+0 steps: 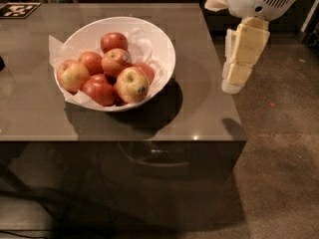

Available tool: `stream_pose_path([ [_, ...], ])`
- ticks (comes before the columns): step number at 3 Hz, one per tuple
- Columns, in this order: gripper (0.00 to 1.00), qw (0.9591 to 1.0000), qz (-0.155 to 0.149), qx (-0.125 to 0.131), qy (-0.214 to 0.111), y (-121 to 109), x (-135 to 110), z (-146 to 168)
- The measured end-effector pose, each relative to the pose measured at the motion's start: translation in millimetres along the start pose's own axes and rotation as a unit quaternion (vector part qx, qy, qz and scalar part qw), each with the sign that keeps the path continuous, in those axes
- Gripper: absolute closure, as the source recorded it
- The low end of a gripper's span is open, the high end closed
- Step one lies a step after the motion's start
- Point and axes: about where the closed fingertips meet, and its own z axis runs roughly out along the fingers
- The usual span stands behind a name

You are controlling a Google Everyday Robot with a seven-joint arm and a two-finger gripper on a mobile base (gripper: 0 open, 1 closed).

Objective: Pick apple from white bowl

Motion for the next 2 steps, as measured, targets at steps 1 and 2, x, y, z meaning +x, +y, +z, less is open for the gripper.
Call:
stream_pose_path([
  [1, 0.0, 1.0, 0.0, 0.0, 0.0, 0, 0, 0],
  [2, 0.0, 1.0, -0.007, 0.005, -0.002, -5, -10, 15],
])
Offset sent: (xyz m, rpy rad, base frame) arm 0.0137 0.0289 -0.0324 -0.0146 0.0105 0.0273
